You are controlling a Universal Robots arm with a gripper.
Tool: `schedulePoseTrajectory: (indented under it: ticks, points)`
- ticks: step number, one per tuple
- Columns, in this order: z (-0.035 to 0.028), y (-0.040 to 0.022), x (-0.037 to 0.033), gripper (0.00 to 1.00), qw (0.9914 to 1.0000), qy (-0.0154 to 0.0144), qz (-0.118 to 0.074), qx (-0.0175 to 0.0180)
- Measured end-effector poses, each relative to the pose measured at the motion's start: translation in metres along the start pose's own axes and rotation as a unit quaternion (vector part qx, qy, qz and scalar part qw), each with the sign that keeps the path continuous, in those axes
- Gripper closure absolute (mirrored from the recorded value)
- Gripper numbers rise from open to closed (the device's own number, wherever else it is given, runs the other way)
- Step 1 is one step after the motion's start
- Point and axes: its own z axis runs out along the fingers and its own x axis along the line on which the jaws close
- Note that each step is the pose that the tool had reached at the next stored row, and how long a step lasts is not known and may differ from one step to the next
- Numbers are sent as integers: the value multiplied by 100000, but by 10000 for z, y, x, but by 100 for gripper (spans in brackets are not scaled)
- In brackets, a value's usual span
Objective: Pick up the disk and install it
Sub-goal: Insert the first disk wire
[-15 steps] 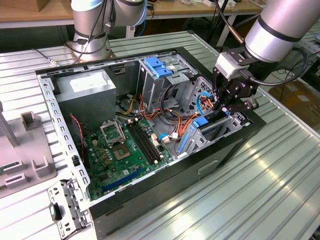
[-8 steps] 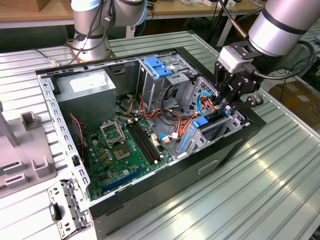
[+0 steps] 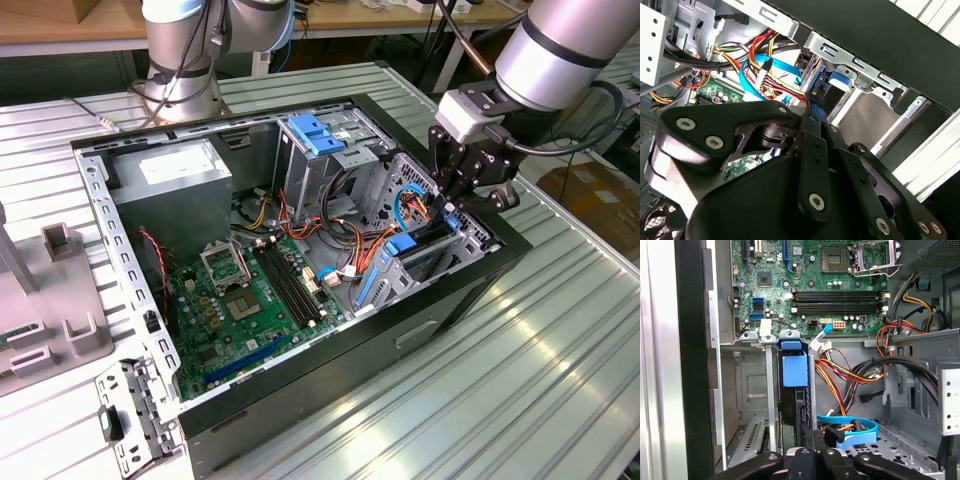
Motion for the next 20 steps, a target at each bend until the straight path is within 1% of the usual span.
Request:
schedulePoseTrajectory:
  ticks: [4, 7, 9, 12, 13, 17, 20]
  points:
    - [35, 0, 3, 89, 100000, 24, 15, -176]
    - [54, 0, 5, 89, 100000, 17, 19, -209]
    - [53, 0, 5, 89, 100000, 20, 18, -209]
    - [9, -31, 0, 89, 100000, 9, 21, -266]
    - [-11, -53, -3, 89, 99999, 9, 26, -326]
    - [-54, -144, -12, 89, 99998, -2, 54, -625]
    - [-97, -195, -18, 89, 99997, -39, 63, -750]
